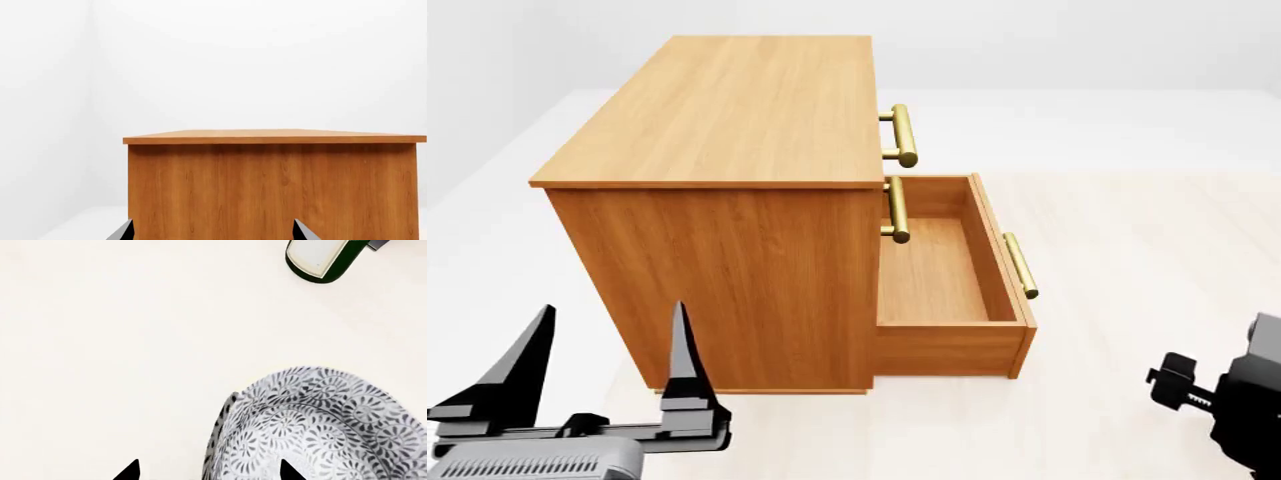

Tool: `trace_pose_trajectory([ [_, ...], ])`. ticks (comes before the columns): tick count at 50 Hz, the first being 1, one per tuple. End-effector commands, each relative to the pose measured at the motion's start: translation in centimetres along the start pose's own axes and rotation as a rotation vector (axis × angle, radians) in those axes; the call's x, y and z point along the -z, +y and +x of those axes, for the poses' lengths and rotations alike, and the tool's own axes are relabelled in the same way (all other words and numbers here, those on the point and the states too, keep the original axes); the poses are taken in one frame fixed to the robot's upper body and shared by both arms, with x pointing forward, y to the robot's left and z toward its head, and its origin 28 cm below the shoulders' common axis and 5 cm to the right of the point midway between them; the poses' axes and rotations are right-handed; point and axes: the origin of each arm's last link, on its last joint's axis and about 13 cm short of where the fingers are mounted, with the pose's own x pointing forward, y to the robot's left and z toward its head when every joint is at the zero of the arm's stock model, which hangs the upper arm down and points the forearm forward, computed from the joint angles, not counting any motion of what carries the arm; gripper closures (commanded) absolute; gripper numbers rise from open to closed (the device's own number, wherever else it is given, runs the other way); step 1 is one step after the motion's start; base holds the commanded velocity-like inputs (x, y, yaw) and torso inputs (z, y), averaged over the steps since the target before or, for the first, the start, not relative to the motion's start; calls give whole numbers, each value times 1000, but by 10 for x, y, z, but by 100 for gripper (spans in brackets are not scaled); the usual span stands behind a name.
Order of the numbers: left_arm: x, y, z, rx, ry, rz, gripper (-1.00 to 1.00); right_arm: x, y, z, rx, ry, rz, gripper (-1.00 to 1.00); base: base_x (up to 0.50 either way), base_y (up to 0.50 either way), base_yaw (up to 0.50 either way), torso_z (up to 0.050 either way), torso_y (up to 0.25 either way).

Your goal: Put the bowl on top of the cabinet.

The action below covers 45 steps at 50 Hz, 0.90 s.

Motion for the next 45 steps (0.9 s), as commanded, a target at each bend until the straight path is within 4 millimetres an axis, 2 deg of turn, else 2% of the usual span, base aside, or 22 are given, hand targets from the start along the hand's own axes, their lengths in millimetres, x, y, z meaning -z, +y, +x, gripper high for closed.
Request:
trace_pose_trajectory([
  [1, 0, 0, 0, 2, 1, 0, -100, 3, -1, 2, 34, 19, 8, -100, 0, 0, 0, 0, 0],
  [8, 0, 0, 0, 1, 0, 1, -100, 5, 1, 3, 33, 11, -5, -100, 0, 0, 0, 0, 0],
  [9, 0, 0, 0, 1, 0, 1, -100, 5, 1, 3, 35, 7, -4, 100, 0, 0, 0, 0, 0],
  [22, 0, 0, 0, 0, 1, 2, -100, -6, -1, -13, 53, -74, -7, 100, 0, 0, 0, 0, 0],
  [26, 1, 0, 0, -1, 1, 2, -100, -12, -2, -22, 49, -108, -4, 100, 0, 0, 0, 0, 0],
  [36, 1, 0, 0, -1, 1, -1, -100, -37, -2, -62, 2, -239, -13, 100, 0, 0, 0, 0, 0],
  [45, 1, 0, 0, -5, 0, -3, -100, -55, 5, -79, -27, -297, -32, 100, 0, 0, 0, 0, 0],
])
